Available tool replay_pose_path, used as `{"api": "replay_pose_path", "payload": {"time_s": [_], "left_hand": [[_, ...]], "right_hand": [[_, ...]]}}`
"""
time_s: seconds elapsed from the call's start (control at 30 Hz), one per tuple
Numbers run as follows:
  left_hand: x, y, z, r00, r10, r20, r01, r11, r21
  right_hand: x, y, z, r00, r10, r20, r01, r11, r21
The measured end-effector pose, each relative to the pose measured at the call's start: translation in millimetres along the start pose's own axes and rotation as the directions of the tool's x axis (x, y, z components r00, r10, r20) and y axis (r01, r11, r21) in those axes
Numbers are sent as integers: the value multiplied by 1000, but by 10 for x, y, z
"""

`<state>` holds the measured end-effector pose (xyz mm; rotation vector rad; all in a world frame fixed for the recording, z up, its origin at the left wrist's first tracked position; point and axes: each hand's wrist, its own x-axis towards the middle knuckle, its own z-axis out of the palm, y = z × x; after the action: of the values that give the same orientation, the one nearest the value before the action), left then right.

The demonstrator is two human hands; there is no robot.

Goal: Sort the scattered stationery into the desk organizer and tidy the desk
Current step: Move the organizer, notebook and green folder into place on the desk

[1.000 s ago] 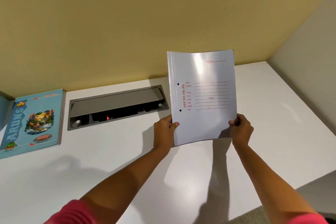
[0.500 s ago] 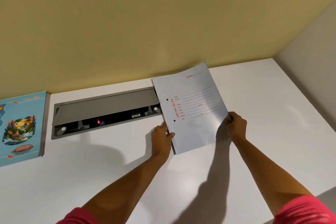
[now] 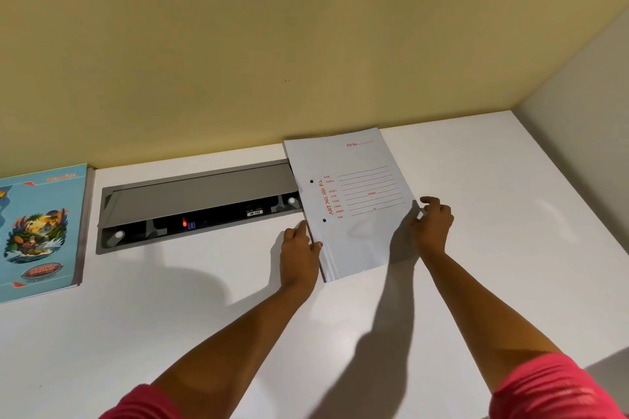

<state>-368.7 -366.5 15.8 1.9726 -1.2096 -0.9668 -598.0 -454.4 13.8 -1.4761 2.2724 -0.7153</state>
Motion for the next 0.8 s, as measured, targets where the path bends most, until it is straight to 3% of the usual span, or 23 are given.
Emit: {"api": "replay_pose_path", "payload": {"time_s": [0.1, 0.47, 0.6, 0.8], "left_hand": [[-47, -79, -109, 998, 27, -55, -26, 1000, 15], [-435, -657, -992, 968, 58, -244, -75, 995, -63], [-654, -1051, -1496, 946, 3, -324, -41, 993, -111], [-988, -1792, -2560, 881, -141, -451, 84, 986, -145]], "right_hand": [[-197, -144, 14, 990, -104, -99, 106, 994, 16], [-1795, -1138, 425, 900, -429, -80, 435, 868, 238], [-2505, -1567, 739, 870, -493, 23, 460, 828, 320], [-3532, -2328, 1272, 750, -646, 143, 549, 729, 410]]}}
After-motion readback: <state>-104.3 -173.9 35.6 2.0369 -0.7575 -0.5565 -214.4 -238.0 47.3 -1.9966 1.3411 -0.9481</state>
